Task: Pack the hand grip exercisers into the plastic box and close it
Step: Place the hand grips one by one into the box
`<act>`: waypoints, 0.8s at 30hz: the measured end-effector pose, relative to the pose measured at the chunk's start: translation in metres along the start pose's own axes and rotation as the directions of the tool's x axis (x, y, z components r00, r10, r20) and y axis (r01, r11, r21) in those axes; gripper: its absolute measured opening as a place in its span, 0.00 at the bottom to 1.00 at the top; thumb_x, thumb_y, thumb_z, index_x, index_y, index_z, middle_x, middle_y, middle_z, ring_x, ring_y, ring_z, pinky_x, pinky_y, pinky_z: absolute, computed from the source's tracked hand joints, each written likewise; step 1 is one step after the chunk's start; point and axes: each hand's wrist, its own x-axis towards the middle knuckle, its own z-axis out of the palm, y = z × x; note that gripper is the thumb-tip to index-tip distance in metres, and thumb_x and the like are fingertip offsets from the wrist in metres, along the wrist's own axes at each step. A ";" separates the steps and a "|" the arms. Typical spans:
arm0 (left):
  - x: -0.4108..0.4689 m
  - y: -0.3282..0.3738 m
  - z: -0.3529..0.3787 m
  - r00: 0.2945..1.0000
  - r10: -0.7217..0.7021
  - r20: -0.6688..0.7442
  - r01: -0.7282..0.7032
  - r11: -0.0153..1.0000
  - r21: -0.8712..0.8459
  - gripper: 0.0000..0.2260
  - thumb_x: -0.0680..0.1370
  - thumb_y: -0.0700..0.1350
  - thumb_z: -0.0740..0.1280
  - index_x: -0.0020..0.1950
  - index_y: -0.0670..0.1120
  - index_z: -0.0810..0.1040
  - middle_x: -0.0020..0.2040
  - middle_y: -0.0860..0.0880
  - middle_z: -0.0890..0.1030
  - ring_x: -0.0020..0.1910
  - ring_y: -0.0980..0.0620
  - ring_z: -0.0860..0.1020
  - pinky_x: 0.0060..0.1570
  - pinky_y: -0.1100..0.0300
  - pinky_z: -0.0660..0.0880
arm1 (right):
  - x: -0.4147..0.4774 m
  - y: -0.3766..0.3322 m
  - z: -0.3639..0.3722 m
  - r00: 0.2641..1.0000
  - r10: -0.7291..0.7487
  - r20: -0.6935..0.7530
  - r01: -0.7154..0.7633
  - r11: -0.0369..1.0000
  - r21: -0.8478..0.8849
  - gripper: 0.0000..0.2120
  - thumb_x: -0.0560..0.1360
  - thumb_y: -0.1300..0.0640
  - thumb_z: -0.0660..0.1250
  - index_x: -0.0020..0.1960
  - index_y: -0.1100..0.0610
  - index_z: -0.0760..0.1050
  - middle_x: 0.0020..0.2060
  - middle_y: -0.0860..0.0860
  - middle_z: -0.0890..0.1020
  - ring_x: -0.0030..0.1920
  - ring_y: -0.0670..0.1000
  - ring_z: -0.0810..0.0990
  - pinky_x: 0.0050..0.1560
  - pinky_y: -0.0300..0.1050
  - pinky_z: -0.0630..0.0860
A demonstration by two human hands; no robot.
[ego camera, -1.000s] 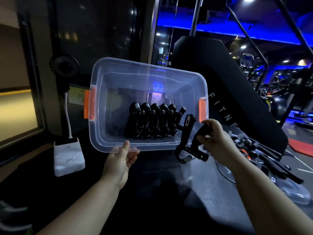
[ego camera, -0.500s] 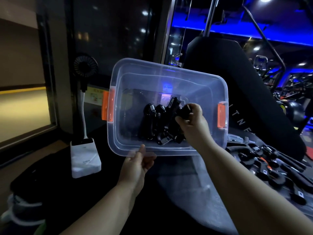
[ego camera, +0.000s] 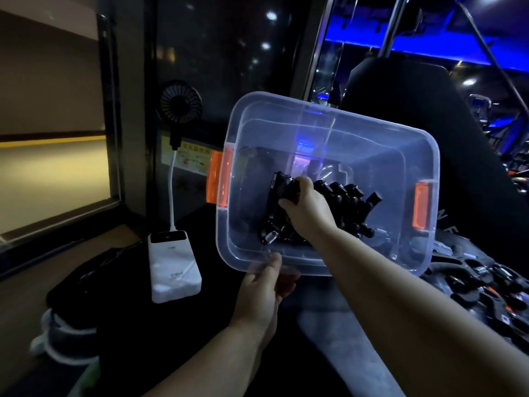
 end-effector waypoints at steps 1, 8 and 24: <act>0.000 0.000 -0.001 1.000 -0.001 0.002 0.001 1.000 0.003 0.06 0.79 0.44 0.62 0.47 0.41 0.75 0.35 0.42 0.81 0.36 0.50 0.80 0.38 0.59 0.75 | 0.004 -0.001 0.001 1.000 0.007 0.005 -0.007 1.000 -0.018 0.21 0.76 0.52 0.67 0.66 0.55 0.65 0.52 0.57 0.80 0.52 0.59 0.78 0.43 0.45 0.68; 0.003 -0.004 -0.005 1.000 -0.008 0.005 0.009 0.999 -0.041 0.14 0.71 0.49 0.71 0.48 0.41 0.74 0.39 0.38 0.80 0.37 0.48 0.80 0.36 0.60 0.75 | 0.031 -0.006 0.014 0.999 0.030 0.025 -0.025 0.987 -0.160 0.20 0.75 0.51 0.68 0.63 0.56 0.69 0.53 0.57 0.79 0.53 0.59 0.77 0.44 0.44 0.67; 0.008 -0.010 -0.011 0.998 -0.009 0.067 0.008 1.000 0.011 0.17 0.71 0.54 0.70 0.48 0.41 0.75 0.43 0.41 0.81 0.42 0.48 0.80 0.42 0.58 0.75 | 0.051 0.005 0.019 0.989 -0.065 -0.131 -0.016 0.840 -0.542 0.29 0.68 0.35 0.70 0.62 0.50 0.71 0.61 0.54 0.72 0.64 0.58 0.67 0.61 0.54 0.66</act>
